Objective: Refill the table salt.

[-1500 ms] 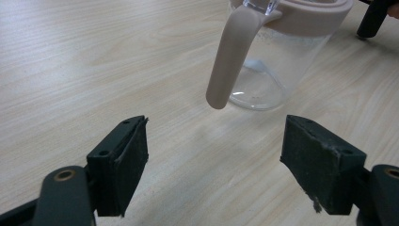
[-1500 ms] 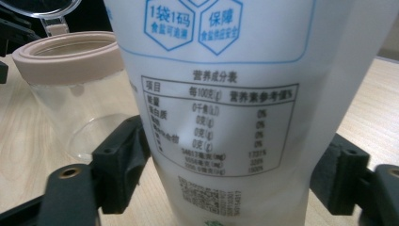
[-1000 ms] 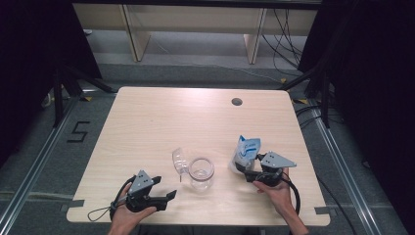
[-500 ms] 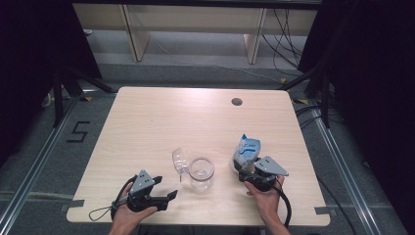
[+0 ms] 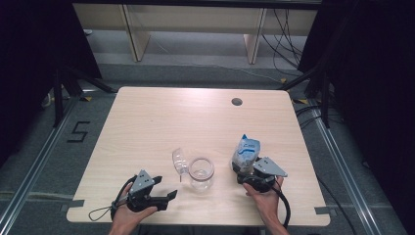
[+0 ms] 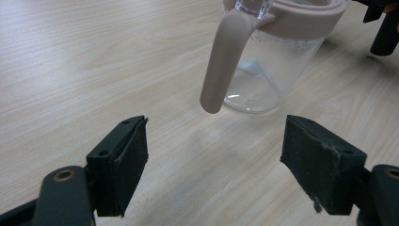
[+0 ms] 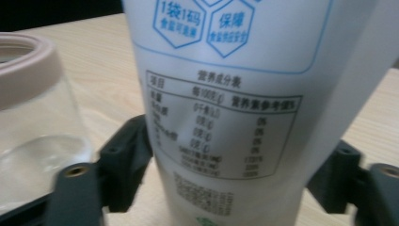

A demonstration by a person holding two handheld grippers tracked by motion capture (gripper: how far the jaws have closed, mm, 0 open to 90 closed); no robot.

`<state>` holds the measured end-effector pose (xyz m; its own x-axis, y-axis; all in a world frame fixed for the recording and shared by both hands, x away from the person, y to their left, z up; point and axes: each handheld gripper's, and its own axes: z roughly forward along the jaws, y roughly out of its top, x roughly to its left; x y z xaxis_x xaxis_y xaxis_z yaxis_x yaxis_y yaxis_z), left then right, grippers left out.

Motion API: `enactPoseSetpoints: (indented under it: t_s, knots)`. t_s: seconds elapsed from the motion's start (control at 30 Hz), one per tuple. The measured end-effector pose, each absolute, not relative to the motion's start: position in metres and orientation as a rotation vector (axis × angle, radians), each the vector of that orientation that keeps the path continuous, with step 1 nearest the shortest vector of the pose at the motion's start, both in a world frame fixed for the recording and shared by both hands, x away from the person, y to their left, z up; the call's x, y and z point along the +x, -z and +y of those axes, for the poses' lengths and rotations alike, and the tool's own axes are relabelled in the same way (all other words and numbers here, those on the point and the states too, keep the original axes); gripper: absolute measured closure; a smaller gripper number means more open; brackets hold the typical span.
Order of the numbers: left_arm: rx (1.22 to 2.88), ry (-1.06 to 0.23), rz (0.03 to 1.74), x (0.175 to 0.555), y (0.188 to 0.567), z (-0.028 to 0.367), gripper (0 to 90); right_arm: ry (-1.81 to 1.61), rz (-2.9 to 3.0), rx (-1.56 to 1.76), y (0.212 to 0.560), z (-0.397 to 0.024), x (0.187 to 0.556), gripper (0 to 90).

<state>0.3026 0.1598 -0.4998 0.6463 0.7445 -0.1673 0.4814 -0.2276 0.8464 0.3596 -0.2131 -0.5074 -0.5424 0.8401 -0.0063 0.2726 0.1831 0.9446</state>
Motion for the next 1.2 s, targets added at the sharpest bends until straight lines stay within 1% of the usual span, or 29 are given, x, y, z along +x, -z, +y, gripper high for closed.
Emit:
enactPoseSetpoints:
  t_s: [0.07,0.1,0.43,0.53,0.6,0.67,0.83,0.93,1.0,1.2]
  knots:
    - [1.886,-0.338,0.970,0.302,0.500,0.160,22.6,-1.396,1.952,1.013,0.506,-0.216,0.361,16.4]
    - [1.882,-0.334,0.971,0.303,0.500,0.159,22.6,-1.430,1.949,1.001,0.506,-0.217,0.362,15.8]
    - [1.893,-0.335,0.964,0.302,0.500,0.158,22.7,-1.495,2.029,0.837,0.510,-0.230,0.377,15.6]
    - [1.893,-0.335,0.963,0.302,0.500,0.158,22.8,-1.541,2.029,0.888,0.514,-0.230,0.379,15.8]
    - [1.894,-0.335,0.963,0.302,0.500,0.158,22.8,-1.514,2.051,0.822,0.515,-0.232,0.384,16.0]
    - [1.891,-0.328,0.959,0.303,0.500,0.158,22.8,-1.532,2.036,0.848,0.516,-0.232,0.385,16.4]
    - [1.892,-0.325,0.958,0.303,0.501,0.158,22.8,-1.514,2.040,0.854,0.516,-0.231,0.383,19.9]
    - [1.899,-0.332,0.962,0.302,0.500,0.158,22.8,-1.521,2.058,0.803,0.516,-0.230,0.387,20.8]
    - [1.898,-0.331,0.962,0.302,0.500,0.157,22.8,-1.503,2.059,0.842,0.515,-0.229,0.384,22.1]
    - [1.891,-0.323,0.958,0.303,0.500,0.157,22.8,-1.501,2.082,0.795,0.516,-0.229,0.387,24.2]
